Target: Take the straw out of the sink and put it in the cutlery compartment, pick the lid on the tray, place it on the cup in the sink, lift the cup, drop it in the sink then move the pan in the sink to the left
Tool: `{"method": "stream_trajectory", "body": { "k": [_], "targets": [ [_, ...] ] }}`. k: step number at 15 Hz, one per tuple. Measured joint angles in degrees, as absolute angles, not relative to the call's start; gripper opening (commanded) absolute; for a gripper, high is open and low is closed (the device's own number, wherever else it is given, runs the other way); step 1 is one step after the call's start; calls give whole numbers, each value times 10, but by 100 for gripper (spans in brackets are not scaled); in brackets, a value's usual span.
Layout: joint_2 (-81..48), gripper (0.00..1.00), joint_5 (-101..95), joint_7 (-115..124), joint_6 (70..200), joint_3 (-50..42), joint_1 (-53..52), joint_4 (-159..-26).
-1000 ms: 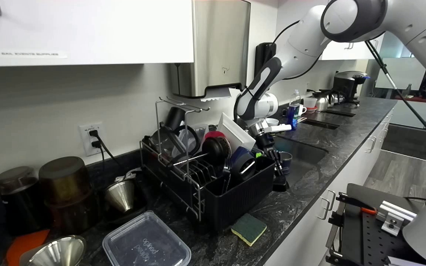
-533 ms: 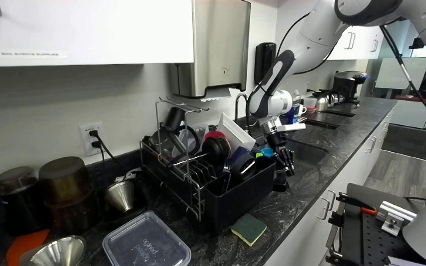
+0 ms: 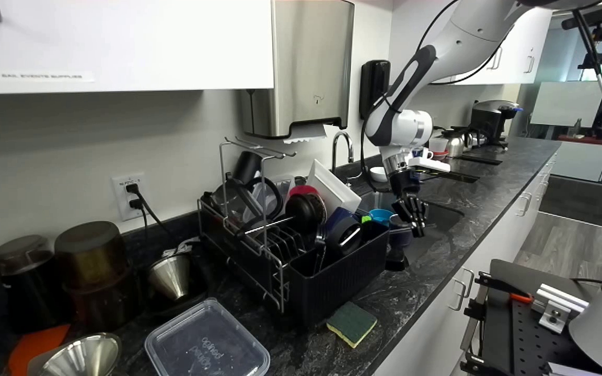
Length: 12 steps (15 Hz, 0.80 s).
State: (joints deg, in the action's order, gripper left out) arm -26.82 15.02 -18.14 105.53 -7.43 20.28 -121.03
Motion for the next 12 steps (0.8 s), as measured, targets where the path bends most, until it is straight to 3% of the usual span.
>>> {"method": "stream_trajectory", "body": {
  "k": [12],
  "targets": [
    [-196, 3, 187, -172, 913, -110, 206, -1227]
  ]
}}
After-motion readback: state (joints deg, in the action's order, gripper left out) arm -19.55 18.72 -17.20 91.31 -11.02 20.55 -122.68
